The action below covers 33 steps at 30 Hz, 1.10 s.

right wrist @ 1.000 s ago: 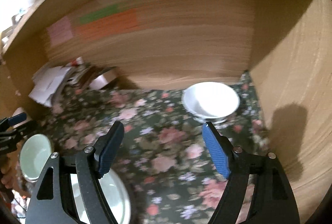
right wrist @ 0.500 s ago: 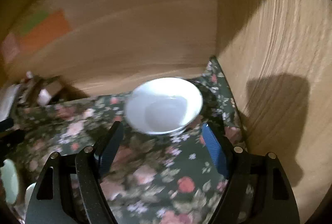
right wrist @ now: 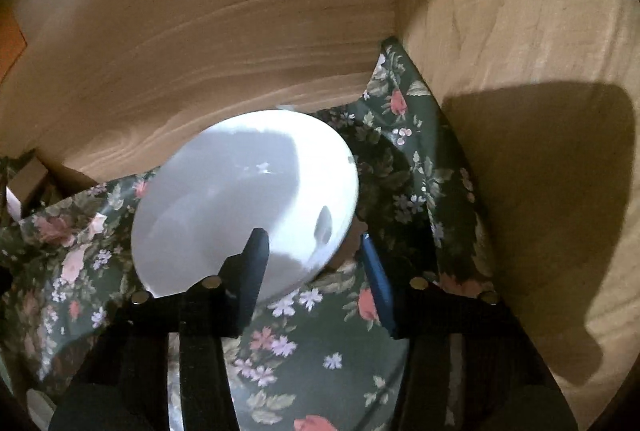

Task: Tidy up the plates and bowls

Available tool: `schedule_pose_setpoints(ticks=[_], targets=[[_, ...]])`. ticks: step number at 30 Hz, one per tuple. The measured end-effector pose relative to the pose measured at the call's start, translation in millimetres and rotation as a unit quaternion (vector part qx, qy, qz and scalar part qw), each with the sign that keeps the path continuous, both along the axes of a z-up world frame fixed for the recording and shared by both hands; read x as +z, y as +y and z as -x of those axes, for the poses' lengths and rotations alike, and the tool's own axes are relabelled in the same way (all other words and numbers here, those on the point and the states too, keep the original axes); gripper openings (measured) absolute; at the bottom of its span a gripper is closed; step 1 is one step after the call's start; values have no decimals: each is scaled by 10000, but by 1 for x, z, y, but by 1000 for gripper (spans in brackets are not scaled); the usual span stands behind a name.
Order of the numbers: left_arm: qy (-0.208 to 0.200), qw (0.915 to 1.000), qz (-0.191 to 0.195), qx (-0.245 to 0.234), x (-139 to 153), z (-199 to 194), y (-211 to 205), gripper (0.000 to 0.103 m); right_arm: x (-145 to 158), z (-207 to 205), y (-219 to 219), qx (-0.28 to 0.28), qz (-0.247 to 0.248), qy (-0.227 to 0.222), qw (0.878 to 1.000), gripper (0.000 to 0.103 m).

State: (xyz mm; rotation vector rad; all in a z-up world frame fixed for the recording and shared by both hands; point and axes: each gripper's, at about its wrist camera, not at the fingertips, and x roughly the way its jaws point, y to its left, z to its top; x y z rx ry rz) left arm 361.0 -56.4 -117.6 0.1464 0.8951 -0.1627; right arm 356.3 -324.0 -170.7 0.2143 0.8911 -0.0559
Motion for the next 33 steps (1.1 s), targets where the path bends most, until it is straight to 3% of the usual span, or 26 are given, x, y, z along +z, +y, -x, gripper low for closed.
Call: schedule_pose_setpoints(ticks=[2, 6, 12, 19, 24, 27, 33], targets=[[26, 10000, 53, -1, -3, -4, 1, 91, -3, -3, -1, 93, -187, 88, 9997, 34], [31, 10000, 63, -21, -8, -9, 1, 91, -6, -2, 6, 152, 33, 108, 9998, 30], [39, 9998, 159, -79, -11, -10, 1, 91, -2, 20, 31, 773, -82, 178, 9968, 23], [280, 9995, 59, -131, -25, -8, -3, 91, 4, 61, 66, 1566, -303, 255, 9869, 21], [527, 9985, -103, -89, -44, -11, -6, 91, 7, 84, 78, 1738, -368, 354, 9834, 21], [860, 9962, 48, -96, -55, -15, -4, 81, 16, 86, 79, 1637, -82, 143, 9864, 23], [1063, 9942, 77, -171, -65, -16, -8, 62, 25, 80, 69, 1452, -197, 57, 9892, 32]])
